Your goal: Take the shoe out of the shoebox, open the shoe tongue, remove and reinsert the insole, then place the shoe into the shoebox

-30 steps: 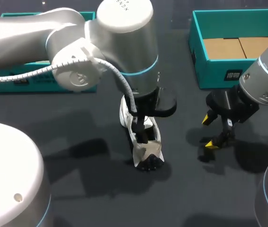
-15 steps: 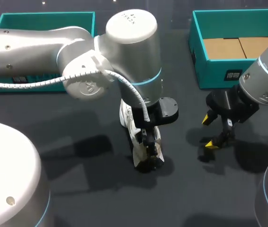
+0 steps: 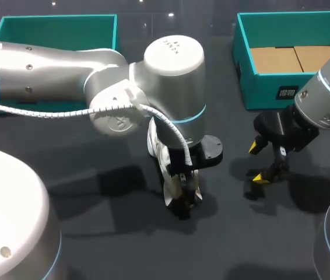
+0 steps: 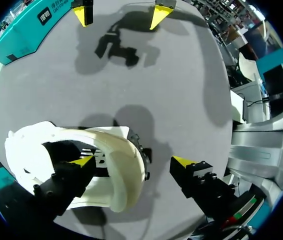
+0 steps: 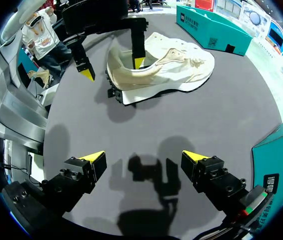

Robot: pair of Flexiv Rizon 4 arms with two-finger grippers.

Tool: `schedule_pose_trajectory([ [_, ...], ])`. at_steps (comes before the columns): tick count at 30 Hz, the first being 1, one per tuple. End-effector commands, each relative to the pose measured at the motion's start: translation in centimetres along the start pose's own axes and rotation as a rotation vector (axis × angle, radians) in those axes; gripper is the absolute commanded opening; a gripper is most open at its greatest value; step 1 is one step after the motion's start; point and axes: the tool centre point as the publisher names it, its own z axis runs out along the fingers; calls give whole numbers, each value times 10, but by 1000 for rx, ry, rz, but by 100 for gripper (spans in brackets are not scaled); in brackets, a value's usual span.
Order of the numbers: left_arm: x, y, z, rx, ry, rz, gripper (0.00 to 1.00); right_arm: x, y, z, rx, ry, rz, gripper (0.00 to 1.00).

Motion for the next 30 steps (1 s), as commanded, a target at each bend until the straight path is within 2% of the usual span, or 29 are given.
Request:
schedule_pose_trajectory([
  [1,4,-1,12,-13,-15,-5,93,2,0,0,2,-4,0,100],
  [7,2,2,18,-13,-19,-5,76,2,0,0,2,-4,0,100],
  [11,1,2,21,-15,-25,-8,52,2,0,0,2,-4,0,100],
  [12,1,1,22,-16,-26,-9,45,2,0,0,2,-4,0,100],
  [14,0,1,24,-21,-29,-11,0,2,0,0,2,-4,0,100],
  [21,-3,2,22,-22,-24,-15,0,2,0,0,2,-4,0,100],
  [30,-9,10,-4,16,-15,3,0,2,0,0,2,-4,0,100],
])
